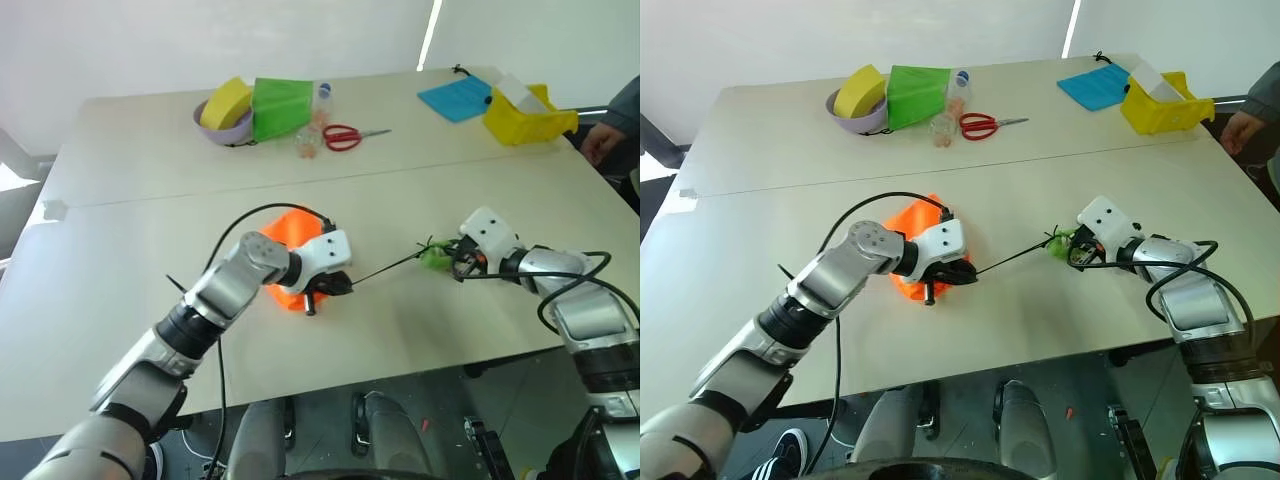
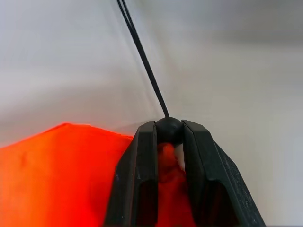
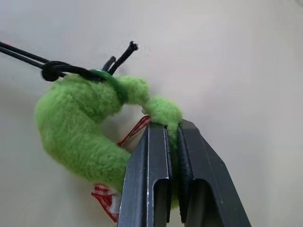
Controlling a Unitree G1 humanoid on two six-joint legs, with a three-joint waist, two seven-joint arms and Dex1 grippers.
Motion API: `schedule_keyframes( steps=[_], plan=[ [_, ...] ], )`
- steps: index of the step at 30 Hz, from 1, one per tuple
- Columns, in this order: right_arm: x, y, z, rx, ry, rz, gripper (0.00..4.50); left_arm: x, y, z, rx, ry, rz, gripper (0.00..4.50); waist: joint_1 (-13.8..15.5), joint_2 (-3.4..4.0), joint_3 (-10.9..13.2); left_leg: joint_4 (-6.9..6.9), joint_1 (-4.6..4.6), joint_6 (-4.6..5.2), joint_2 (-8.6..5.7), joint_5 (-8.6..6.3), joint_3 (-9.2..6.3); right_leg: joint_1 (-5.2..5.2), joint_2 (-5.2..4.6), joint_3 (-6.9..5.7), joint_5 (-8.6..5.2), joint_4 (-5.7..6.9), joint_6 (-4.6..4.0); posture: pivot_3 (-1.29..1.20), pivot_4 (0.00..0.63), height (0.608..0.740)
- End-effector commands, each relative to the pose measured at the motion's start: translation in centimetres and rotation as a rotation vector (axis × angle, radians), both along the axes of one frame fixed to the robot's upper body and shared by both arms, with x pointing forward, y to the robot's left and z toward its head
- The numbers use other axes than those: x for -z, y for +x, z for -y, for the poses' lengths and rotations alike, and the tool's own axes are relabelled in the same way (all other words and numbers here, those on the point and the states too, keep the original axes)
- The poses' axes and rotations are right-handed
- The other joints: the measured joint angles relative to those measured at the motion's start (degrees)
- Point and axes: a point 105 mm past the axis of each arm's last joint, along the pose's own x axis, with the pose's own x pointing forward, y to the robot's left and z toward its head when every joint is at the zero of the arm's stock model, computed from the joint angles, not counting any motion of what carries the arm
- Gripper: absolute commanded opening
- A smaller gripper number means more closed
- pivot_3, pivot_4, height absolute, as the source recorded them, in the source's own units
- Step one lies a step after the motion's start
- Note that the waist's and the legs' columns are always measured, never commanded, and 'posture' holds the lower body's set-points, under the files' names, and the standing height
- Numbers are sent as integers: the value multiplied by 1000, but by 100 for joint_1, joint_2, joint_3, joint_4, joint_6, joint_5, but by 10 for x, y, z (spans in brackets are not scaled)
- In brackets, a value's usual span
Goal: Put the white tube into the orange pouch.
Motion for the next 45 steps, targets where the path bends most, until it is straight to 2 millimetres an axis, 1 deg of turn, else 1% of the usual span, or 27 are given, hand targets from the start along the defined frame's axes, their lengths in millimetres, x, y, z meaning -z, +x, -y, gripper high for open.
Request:
schedule_keyframes(
  steps=[1,3,5,9,11,13,16,18,19,20,21,22,23,24,25,28,29,30,33,35,37,40,41,43,45],
  plan=[
    [-17,8,26,110,-56,70,0,-5,-10,-13,52,22,-25,386,-2,0,0,0,0,0,0,0,-1,0,0,0,0,0,0,0,150,740],
    [-18,10,30,135,-56,78,0,-4,-17,-21,90,45,-24,386,-3,0,0,0,0,-1,3,0,0,0,0,0,0,0,0,0,150,740],
    [-19,11,33,149,-69,85,0,-5,-28,-31,128,50,-61,386,-4,-1,1,0,0,-1,3,0,0,1,-1,1,0,-1,0,0,150,740],
    [-18,9,35,141,-92,78,0,-1,-29,-49,133,88,-32,386,-4,0,0,-5,-4,-1,3,0,1,-6,1,1,0,-1,0,0,150,740],
    [-17,9,35,139,-93,77,0,-2,-29,-51,136,77,-30,386,-2,0,0,-5,-3,0,4,0,1,-7,2,1,0,-1,0,0,150,740],
    [-17,9,34,137,-96,79,0,0,-22,-50,104,75,-7,386,3,0,0,-3,-3,-1,4,0,2,-6,2,1,0,0,0,0,150,740],
    [-17,9,29,113,-81,71,0,-3,-21,-41,100,26,-27,386,6,0,0,0,-4,-1,4,0,2,-4,1,1,0,-1,1,0,150,740],
    [-14,6,21,73,-46,46,0,-6,-20,-33,94,-23,-36,1286,4,0,0,1,-4,-1,3,0,2,-2,1,1,0,-1,1,0,150,740],
    [-14,5,17,63,-18,36,0,-8,-21,-30,98,-43,-42,1630,8,0,0,1,-4,0,3,0,2,-2,1,1,0,-1,1,0,150,740],
    [-14,3,15,55,-2,28,355,-10,-22,-27,99,-64,-54,2169,11,0,0,1,-4,0,2,0,1,-1,1,1,0,0,1,0,150,740],
    [-13,2,12,46,11,23,766,-12,-23,-25,100,-80,-54,2640,12,0,0,1,-4,0,2,0,0,-1,2,1,0,0,1,0,150,740],
    [-13,0,8,28,27,13,1085,-16,-22,-22,99,-107,-40,3105,10,-1,0,1,-4,0,1,1,0,0,2,1,0,1,2,0,150,740],
    [-13,-2,5,13,35,10,1545,-20,-21,-18,92,-146,-40,3634,10,0,0,1,-4,0,1,1,0,0,3,1,1,1,2,0,150,740],
    [-13,-4,0,-8,53,7,2180,-28,-22,-13,91,-206,-46,4278,10,-1,0,1,-3,0,0,1,0,0,3,1,1,1,2,0,150,740],
    [-14,-5,-5,-28,71,4,2684,-37,-24,-9,95,-271,-60,4500,8,-1,0,1,-3,1,0,1,-1,1,3,1,1,1,2,0,150,740],
    [-17,-13,-21,-111,101,-4,4308,-57,-25,-5,84,-397,-101,4500,-1,-1,0,4,-2,1,0,1,-1,3,4,1,3,2,7,0,150,740],
    [-17,-17,-27,-150,112,-12,4419,-60,-25,-6,82,-405,-105,4500,-5,-1,0,4,0,1,0,1,-1,3,4,1,4,3,8,0,150,740],
    [-17,-21,-33,-182,123,-24,4419,-62,-24,-7,86,-405,-90,4500,-8,-1,0,4,1,1,0,1,-1,4,7,1,3,3,9,0,150,740],
    [-26,-30,-50,-264,190,-18,4419,-71,-18,-14,54,-437,-57,4500,-3,0,0,4,4,0,2,1,-2,4,17,1,4,6,8,0,150,740],
    [-32,-32,-54,-291,199,6,4419,-78,-11,-19,18,-472,-34,4500,-1,0,0,4,4,-1,4,2,-2,4,18,1,4,6,7,0,150,740],
    [-39,-30,-52,-283,215,46,4419,-83,-7,-27,-14,-493,-10,4500,3,-1,0,6,4,-3,10,3,-3,4,18,1,4,6,7,0,150,740],
    [-59,-30,-49,-283,288,143,4419,-95,14,-50,-154,-551,92,4500,10,-1,0,9,3,-3,10,3,-2,5,16,1,5,4,5,0,150,740],
    [-61,-33,-50,-296,299,154,4419,-97,22,-60,-215,-567,126,4500,11,-1,0,9,3,-3,10,3,-2,6,16,1,6,4,4,0,150,740],
    [-57,-47,-57,-365,309,124,4419,-95,30,-80,-315,-574,162,4500,10,-1,0,8,3,-3,10,3,-2,6,17,1,7,4,4,0,150,740],
    [-55,-56,-62,-412,318,109,4419,-91,31,-93,-374,-578,165,4500,7,-1,0,0,3,-3,11,3,-2,6,17,1,7,3,4,0,150,740]
  ],
)
